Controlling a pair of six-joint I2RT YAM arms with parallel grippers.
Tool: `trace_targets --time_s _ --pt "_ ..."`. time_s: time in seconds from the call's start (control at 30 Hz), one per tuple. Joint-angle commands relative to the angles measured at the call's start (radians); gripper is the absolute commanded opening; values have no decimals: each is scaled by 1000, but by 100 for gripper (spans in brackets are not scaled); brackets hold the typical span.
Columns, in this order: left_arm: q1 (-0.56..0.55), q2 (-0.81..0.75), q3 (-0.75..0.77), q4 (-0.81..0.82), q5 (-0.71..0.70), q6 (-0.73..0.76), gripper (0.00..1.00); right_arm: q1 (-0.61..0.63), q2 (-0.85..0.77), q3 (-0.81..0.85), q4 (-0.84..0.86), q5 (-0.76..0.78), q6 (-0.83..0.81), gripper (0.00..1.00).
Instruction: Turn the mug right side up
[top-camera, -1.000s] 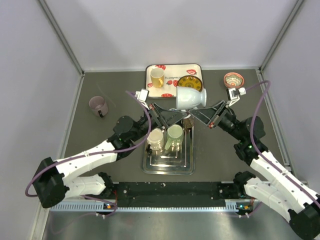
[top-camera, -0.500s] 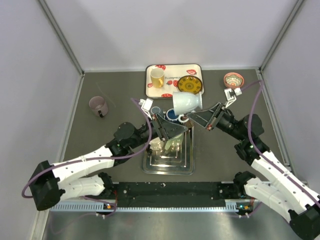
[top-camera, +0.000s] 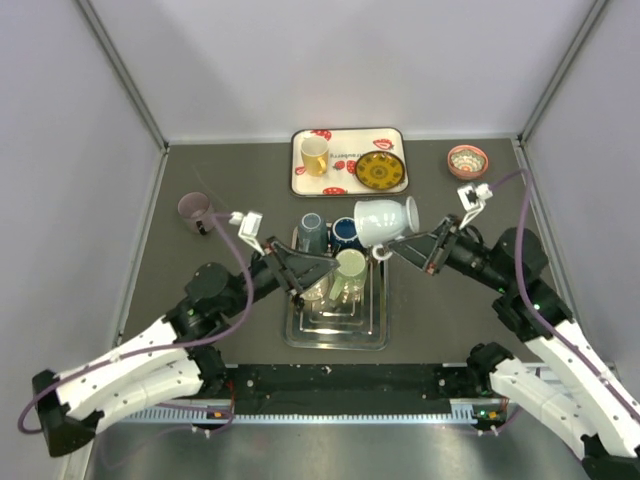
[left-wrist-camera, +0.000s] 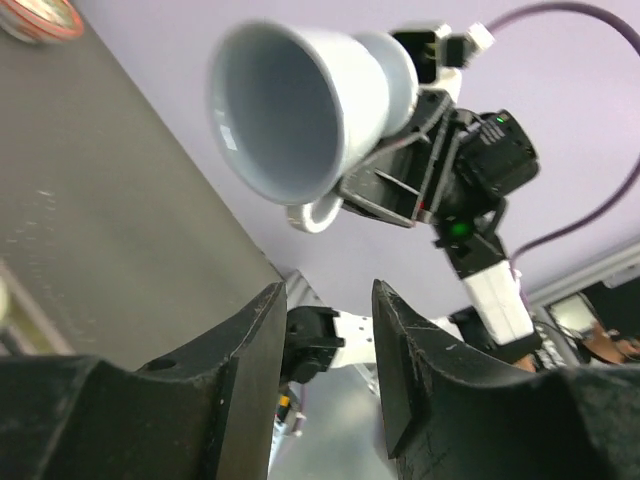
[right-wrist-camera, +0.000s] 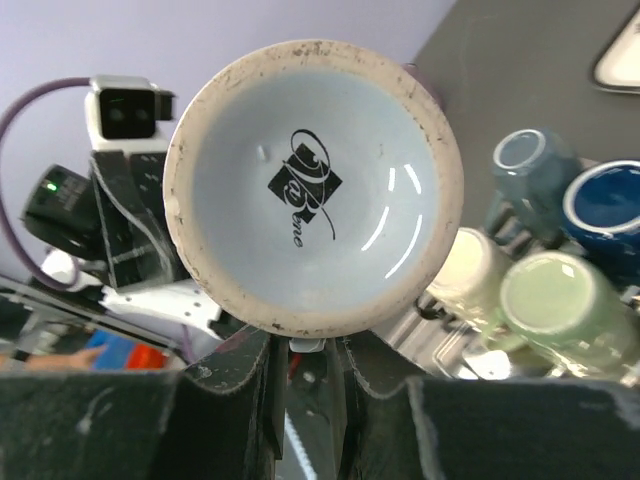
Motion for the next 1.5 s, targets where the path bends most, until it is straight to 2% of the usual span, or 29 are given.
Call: trace_targets --time_s 0.0,0.17,0.23,0.43,0.63,0.9,1.17,1.47 --pt "5 -181 -35 -237 -196 128 45 2 -92 122 -305 80 -259 0" --pt "5 -287 -46 -369 -324 156 45 2 -139 79 -506 170 -320 0" --pt "5 -305 -29 -455 -394 154 44 2 -127 65 -616 266 -323 0" --pt "5 -266 26 -627 -500 107 42 2 -106 -13 -674 379 -326 0" --pt "5 -226 33 -663 -502 97 41 16 -6 -25 -640 405 -320 0" --pt "5 -207 46 -716 -545 156 41 106 144 -44 -571 508 -321 0" --pt "5 -215 36 -733 -569 191 41 139 270 -16 -494 540 -347 0" --pt "5 -215 34 -749 -589 214 41 268 404 33 -482 626 -355 0"
